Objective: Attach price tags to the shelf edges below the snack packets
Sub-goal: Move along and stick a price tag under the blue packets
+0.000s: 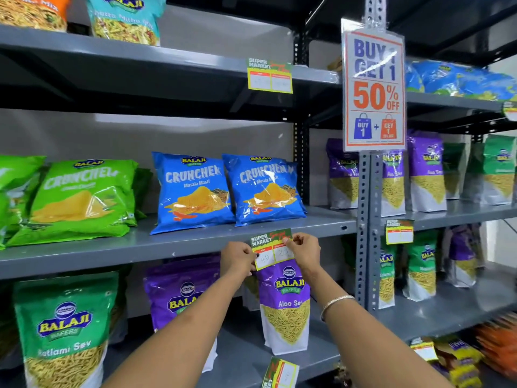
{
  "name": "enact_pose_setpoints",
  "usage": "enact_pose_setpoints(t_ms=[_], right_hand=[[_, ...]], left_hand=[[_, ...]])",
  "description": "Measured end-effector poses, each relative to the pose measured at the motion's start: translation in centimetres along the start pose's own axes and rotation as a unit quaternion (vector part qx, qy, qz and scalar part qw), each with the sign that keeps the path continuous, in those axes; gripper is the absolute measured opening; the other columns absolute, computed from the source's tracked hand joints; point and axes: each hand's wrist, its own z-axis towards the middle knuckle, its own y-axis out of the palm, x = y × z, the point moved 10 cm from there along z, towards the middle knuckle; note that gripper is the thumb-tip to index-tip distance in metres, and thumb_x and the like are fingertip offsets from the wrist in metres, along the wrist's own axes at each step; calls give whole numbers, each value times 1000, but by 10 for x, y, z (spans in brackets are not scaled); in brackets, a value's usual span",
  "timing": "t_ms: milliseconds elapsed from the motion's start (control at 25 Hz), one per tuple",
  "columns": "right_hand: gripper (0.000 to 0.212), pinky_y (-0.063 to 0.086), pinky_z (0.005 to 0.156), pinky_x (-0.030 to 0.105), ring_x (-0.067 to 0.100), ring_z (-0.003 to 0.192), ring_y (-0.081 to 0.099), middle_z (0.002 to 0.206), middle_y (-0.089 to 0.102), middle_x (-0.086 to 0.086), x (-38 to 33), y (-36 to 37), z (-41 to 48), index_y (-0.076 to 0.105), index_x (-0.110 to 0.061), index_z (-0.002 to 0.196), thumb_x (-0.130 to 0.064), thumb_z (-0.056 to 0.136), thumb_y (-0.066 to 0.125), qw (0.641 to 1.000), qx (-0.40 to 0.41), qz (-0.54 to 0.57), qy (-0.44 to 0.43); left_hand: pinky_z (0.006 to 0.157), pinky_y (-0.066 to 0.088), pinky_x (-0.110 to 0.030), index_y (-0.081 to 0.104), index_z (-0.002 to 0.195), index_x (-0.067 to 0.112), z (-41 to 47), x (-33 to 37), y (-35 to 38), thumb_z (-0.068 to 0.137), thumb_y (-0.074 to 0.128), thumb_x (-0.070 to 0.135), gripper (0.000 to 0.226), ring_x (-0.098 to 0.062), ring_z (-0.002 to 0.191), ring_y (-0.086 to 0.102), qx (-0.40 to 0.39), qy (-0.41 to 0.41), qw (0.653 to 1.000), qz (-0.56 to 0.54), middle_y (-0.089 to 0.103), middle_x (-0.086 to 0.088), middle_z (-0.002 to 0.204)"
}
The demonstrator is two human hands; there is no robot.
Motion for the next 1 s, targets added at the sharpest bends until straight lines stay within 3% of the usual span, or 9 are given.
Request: enact_pose_setpoints(t_ms=[80,240,360,520,760,880,1000], right_hand=[[18,37,55,26,18,71,49,72,57,11,6,-1,2,59,-7,67,-12,81,69,1000,5,2,10],[19,41,65,31,19,71,51,73,60,10,20,10,0,60,-7,66,-15,79,71,999,-7,14,40],[17,39,65,31,18,71,51,72,61,10,16,22,-2,62,-7,67,-14,78,72,999,-21,24,33],[11,50,72,38,26,77,62,79,70,18,12,31,-1,69,-4,73,-14,77,73,999,-17,22,40],[19,44,67,29,21,76,59,84,70,15,10,27,-3,71,4,84,-14,80,71,998,0,15,62],[18,53,71,38,29,78,66,88,73,22,6,27,-4,70,3,76,-14,79,72,999,6,9,53],[34,53,67,44,36,77,66,71,67,16,0,31,-6,52,-10,57,-26,72,78,999,8,-17,48]], left_hand=[[51,49,-29,51,47,13,0,1,2,85,59,4,40,-18,49,55,12,0,1000,-5,58,-10,58],[70,60,-43,52,48,14,-1,-2,-12,86,60,4,40,-26,57,57,42,-7,999,10,59,-11,60],[63,58,-38,54,52,12,-1,-8,-22,86,59,3,36,-26,65,59,47,-15,999,3,63,-15,73],[60,56,-32,59,65,5,-2,-9,-30,88,56,3,23,-22,61,57,44,-24,999,-9,62,-16,79],[63,58,-35,56,58,7,-4,-3,-30,88,57,3,31,-25,63,58,44,-32,998,-20,62,-17,78],[64,58,-36,55,54,9,-3,-8,-30,88,58,3,34,-26,62,60,51,-44,997,-24,64,-18,79],[75,61,-46,54,48,10,0,-13,-30,82,68,14,37,-28,56,62,74,-64,995,-26,65,-20,74]])
